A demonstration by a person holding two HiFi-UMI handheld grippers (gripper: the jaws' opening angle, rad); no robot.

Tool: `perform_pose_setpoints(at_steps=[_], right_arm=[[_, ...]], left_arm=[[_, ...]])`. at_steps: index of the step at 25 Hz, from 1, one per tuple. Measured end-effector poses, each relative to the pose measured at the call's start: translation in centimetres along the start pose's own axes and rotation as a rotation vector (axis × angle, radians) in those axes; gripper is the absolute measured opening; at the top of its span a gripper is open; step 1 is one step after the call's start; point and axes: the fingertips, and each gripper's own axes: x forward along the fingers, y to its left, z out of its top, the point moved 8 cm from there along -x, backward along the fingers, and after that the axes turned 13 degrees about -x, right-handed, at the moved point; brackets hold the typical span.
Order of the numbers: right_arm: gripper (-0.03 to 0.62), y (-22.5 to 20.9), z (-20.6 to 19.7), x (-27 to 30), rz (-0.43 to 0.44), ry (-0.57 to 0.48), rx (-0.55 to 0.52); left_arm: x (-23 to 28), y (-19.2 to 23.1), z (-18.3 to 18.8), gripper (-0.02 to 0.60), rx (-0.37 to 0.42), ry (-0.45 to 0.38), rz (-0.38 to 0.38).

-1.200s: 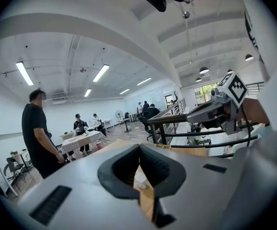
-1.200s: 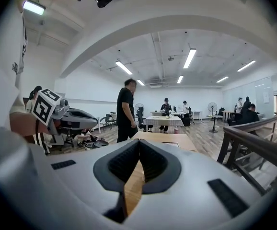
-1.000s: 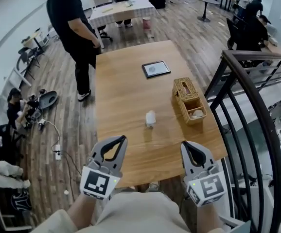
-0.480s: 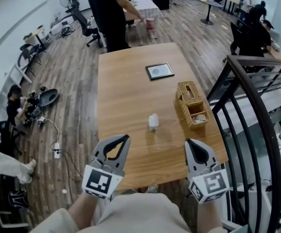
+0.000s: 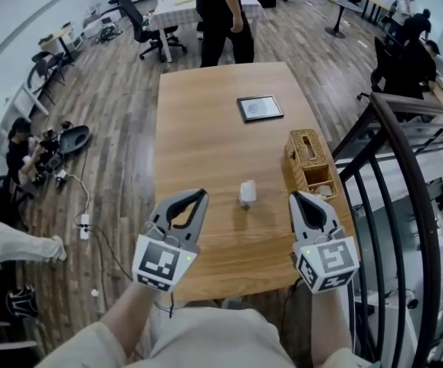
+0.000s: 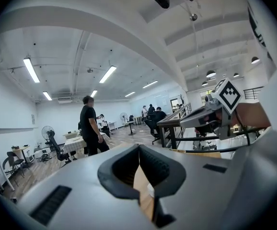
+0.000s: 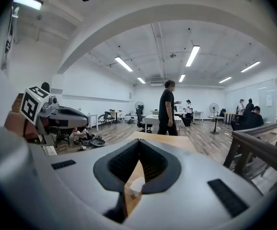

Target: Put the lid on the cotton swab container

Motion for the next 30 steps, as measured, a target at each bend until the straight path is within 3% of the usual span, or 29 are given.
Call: perform_pose_setpoints(at_steps=[4,9,20,30], right_arm=[[0.026,-0.4,-2.6,4.4,0.018,0.064,0.008],[0.026,-0.7,-7.0,9.3,0.049,0.150,0.043],[0.026,0.8,-14.7,15.7,0.106,0.252,0.070],[0.026,1.6,-20.1,21.3,0.160,0.318,0.083]], left_arm=[[2.4,2.3,-3.2,0.023,-0.033,0.067,0.023],[6.0,3.8,-4.7,0.023,-0.037,0.087,0.016],[10.9,7.0,-13.4,0.023,-0.085,0.219,0.017],[13.3,8.9,-17.3,0.023,-0.101,0.254,0.018]])
